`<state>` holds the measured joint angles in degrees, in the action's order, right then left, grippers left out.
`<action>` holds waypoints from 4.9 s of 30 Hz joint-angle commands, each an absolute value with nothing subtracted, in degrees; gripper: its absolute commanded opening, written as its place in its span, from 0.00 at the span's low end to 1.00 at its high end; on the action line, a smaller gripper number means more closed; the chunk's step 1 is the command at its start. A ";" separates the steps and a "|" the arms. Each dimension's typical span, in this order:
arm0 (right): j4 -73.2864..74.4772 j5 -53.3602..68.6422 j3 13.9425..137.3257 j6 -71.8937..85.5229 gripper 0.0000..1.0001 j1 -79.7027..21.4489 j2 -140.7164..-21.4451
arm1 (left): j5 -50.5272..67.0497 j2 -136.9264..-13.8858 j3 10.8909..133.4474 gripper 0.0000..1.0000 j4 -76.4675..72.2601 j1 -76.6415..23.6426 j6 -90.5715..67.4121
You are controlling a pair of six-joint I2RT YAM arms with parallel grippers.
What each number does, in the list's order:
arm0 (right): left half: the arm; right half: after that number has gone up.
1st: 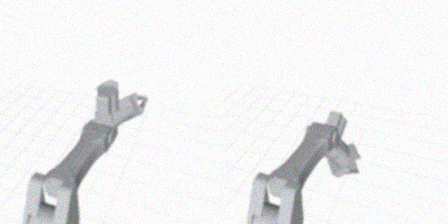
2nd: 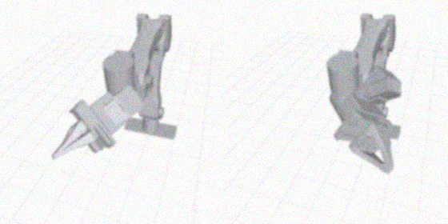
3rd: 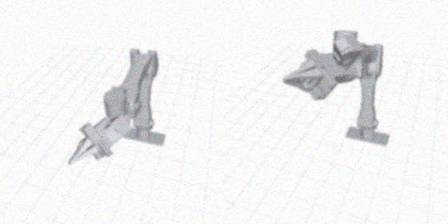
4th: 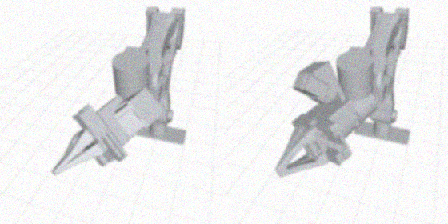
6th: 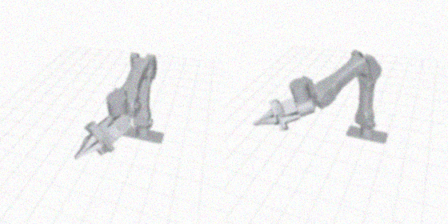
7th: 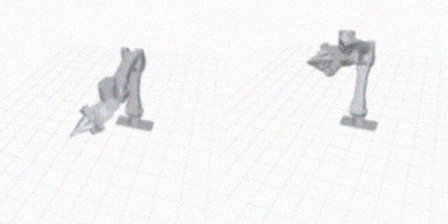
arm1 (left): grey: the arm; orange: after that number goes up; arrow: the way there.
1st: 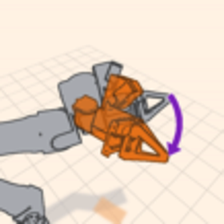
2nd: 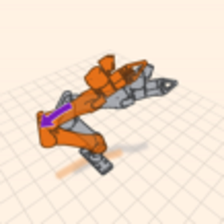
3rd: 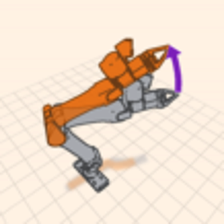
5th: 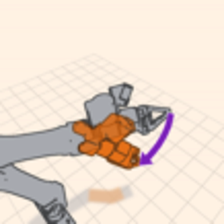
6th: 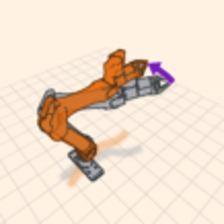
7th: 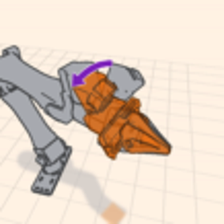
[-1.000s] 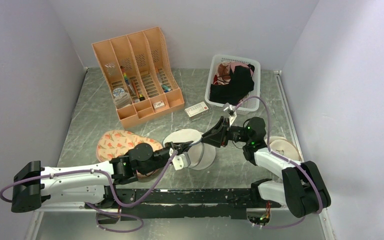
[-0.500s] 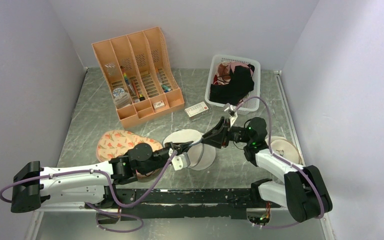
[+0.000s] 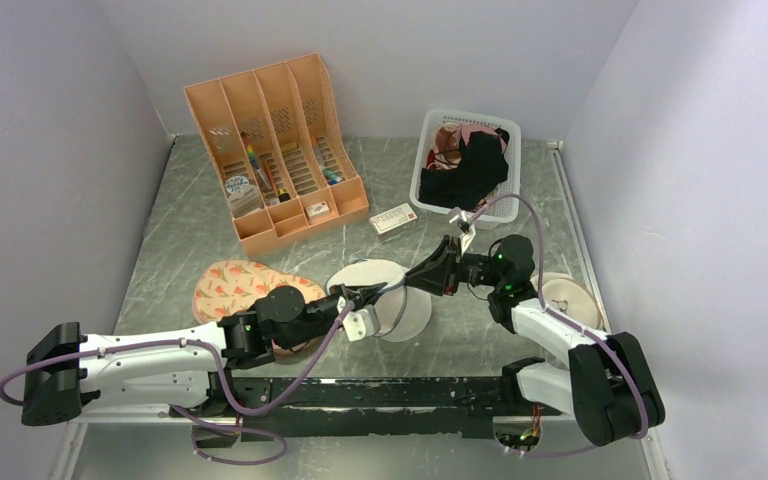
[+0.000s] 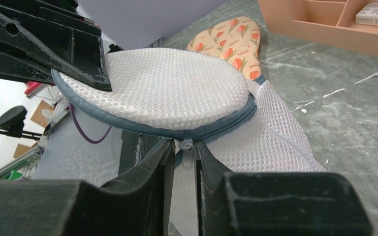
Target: Unzip the laundry bag and remove the bra
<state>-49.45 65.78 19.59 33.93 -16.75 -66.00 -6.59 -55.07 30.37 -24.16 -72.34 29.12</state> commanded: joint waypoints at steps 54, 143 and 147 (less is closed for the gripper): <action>-50.09 65.75 22.80 32.96 0.00 -15.45 -71.96 | 1.04 -51.21 34.44 0.07 -21.60 -72.60 29.52; 6.88 -13.58 24.08 35.35 0.09 -36.87 -49.76 | 1.69 -64.08 64.47 0.07 24.21 -48.03 -43.47; 7.95 -15.99 24.34 32.33 0.00 -36.74 -49.62 | 6.86 -62.56 62.63 0.07 22.69 -44.08 -45.83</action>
<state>5.54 -10.59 24.77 35.97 -36.51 -49.95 -2.22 -64.71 64.27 24.18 -47.29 -41.39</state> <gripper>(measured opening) 0.014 0.091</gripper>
